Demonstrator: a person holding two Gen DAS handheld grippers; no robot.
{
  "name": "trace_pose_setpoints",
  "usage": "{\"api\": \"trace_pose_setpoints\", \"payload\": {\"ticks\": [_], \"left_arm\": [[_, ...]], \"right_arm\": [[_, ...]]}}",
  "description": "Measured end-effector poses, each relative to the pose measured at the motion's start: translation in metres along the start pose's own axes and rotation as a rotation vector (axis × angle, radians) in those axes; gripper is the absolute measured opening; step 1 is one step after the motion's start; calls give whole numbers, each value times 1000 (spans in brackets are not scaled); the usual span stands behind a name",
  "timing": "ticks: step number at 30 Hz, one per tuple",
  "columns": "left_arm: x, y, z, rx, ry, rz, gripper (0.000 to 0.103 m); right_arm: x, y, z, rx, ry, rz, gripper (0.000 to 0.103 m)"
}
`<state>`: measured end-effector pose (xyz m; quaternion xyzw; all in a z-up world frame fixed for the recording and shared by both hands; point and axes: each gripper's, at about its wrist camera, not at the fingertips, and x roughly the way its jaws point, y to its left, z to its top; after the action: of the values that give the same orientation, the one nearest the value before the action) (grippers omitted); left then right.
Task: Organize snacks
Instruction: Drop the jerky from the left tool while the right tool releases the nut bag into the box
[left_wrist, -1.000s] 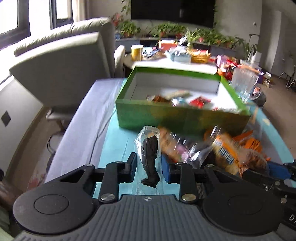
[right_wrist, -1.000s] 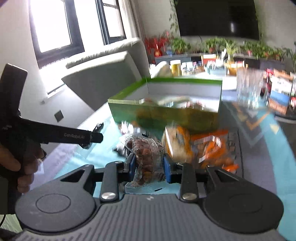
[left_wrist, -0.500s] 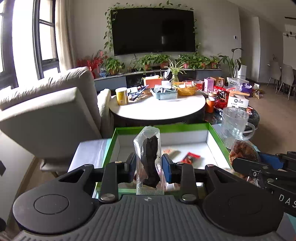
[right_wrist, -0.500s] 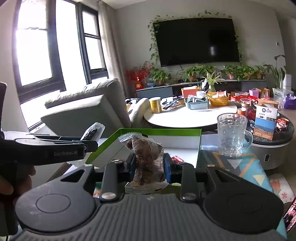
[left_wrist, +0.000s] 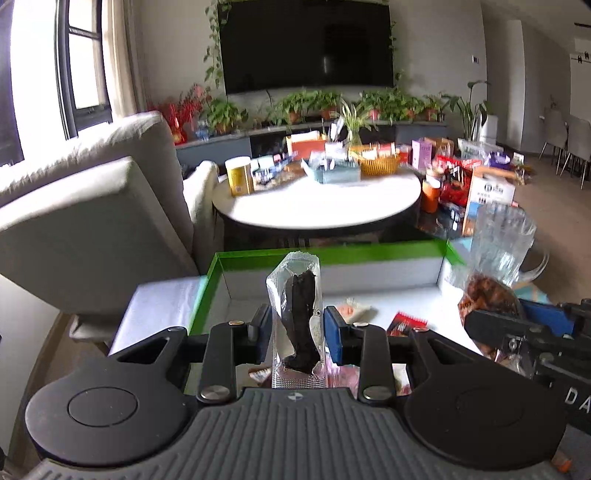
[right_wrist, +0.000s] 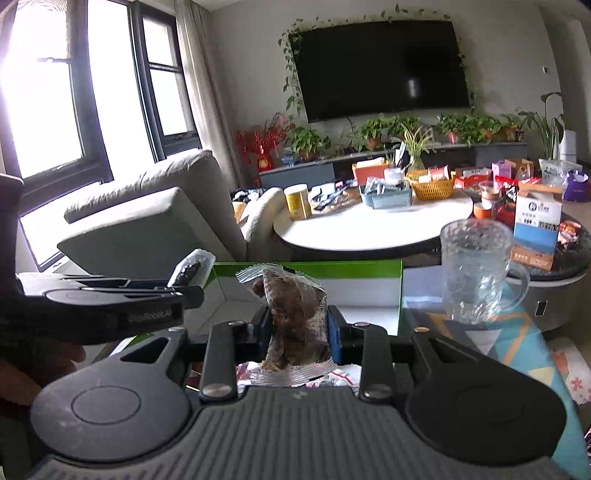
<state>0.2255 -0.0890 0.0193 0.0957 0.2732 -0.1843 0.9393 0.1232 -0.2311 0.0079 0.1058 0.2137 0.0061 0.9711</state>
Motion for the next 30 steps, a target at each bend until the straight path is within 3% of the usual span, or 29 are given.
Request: {"api": "trace_pose_setpoints", "payload": {"ticks": [6,18,30], "left_arm": [[20,3,-17,-18,66,-8,28],[17,10,-34,-47,127,-12,32],[-11,13,-43,-53,70,7,34]], "right_arm": [[10,-2,-7,14,46,-6,33],[9,9,-20,2,97,-15,36],[-6,18,-25,-39,75,-44,39]]}}
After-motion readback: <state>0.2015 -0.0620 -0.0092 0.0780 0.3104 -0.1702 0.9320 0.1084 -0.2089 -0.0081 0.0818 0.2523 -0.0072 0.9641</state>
